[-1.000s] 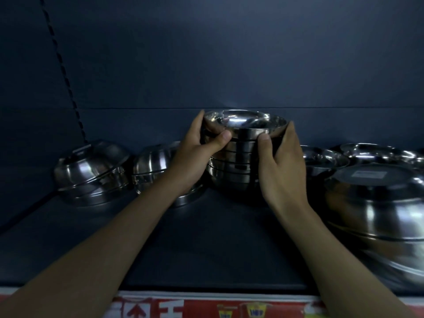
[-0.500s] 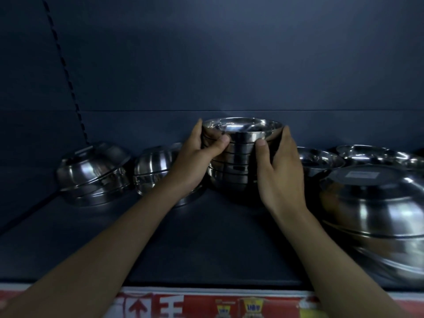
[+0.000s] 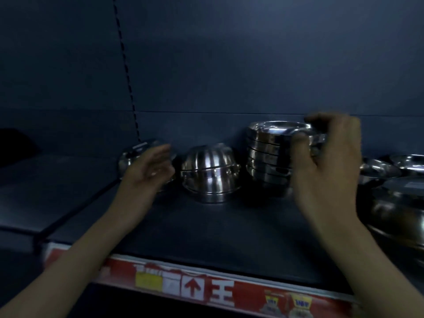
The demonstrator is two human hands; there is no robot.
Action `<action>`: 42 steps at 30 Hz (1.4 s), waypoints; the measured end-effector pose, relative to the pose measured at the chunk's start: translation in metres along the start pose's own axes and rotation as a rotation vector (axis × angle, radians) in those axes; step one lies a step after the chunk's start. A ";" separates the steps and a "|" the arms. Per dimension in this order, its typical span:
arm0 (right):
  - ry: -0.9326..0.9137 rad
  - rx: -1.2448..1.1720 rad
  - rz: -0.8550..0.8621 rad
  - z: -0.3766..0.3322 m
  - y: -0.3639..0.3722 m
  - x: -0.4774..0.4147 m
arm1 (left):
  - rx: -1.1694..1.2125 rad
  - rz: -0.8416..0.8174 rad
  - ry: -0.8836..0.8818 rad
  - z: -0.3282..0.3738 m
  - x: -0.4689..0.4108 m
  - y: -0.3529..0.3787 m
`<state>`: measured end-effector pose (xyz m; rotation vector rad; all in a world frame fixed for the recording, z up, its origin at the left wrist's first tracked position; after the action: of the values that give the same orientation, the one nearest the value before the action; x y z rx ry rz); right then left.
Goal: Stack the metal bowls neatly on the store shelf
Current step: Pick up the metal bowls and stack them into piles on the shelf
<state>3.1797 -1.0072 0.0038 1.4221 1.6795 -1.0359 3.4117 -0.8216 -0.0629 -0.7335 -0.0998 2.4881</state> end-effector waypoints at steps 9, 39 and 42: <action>0.279 0.185 -0.599 -0.007 0.102 0.033 | -0.012 -0.035 -0.177 -0.034 0.000 0.010; 0.210 0.297 -0.586 0.012 0.121 0.063 | -0.260 -0.072 -0.187 -0.055 -0.012 0.017; 0.191 0.255 -0.582 0.010 0.118 0.062 | -0.278 -0.064 -0.151 -0.054 -0.011 0.015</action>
<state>3.2869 -0.9802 -0.0715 1.2361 2.2408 -1.5106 3.4402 -0.8443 -0.1072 -0.6396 -0.5241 2.4926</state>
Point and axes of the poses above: each hand's wrist, its own x-axis away from the middle knuckle, its own y-axis out of the palm, z = x × y, the point moved 8 cm from there along -x, towards the middle knuckle, and after that the axes turned 3 degrees about -z, right-handed, at the moved point
